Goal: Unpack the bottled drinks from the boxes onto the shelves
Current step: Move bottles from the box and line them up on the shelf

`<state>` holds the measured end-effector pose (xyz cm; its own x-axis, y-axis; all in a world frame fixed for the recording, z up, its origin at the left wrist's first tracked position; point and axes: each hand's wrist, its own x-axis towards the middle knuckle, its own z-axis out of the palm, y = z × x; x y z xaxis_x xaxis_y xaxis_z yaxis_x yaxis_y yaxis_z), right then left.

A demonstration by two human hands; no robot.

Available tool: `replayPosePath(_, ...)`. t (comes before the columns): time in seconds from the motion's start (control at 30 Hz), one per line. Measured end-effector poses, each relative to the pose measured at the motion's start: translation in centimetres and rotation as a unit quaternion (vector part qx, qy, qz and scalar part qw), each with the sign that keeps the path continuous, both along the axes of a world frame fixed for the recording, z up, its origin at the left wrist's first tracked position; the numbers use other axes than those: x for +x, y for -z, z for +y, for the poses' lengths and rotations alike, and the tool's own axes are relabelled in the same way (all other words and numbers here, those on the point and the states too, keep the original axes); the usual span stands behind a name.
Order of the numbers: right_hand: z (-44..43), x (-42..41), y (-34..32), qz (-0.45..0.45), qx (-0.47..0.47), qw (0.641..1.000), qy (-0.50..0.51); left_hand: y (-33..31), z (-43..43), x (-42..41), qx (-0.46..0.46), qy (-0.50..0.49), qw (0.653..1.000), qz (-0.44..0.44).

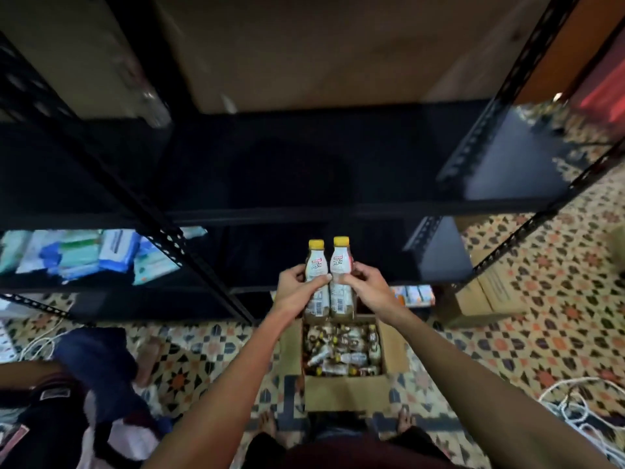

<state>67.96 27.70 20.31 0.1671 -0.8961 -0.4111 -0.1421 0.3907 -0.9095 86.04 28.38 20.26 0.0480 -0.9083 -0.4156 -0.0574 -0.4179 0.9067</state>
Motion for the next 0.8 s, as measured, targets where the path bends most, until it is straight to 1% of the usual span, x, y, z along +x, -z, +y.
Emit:
replayPosePath(0.13,-1.7,-0.2,-4.3,-0.032,-0.04,0.998,-0.031,-4.6,-1.1,0.0,-0.07,-0.004,0.997,-0.006)
replayPosePath(0.2,-2.9,-0.4,-6.2,-0.034,-0.067,0.996,-0.051,-6.5,-1.8,0.1,-0.105,-0.012,0.994,-0.013)
replayPosePath(0.3,-4.6,-0.4,-8.5,-0.012,-0.107,0.991,-0.074,-8.9,-3.0,0.4,-0.144,-0.02,0.989,-0.021)
replayPosePath(0.43,-7.2,0.8,-11.2,0.009,-0.158,0.985,-0.069,-11.6,-5.1,1.9,-0.197,-0.016,0.98,-0.026)
replayPosePath(0.5,-8.2,1.7,-11.9,0.022,-0.18,0.982,-0.053,-12.6,-6.4,3.0,-0.21,-0.005,0.977,-0.032)
replayPosePath(0.57,-9.5,2.8,-12.4,0.043,-0.191,0.98,-0.044,-13.4,-7.9,4.2,-0.229,0.005,0.972,-0.058)
replayPosePath(0.8,-13.8,6.2,-13.6,0.093,-0.227,0.969,-0.004,-15.0,-13.1,7.9,-0.239,0.045,0.962,-0.122)
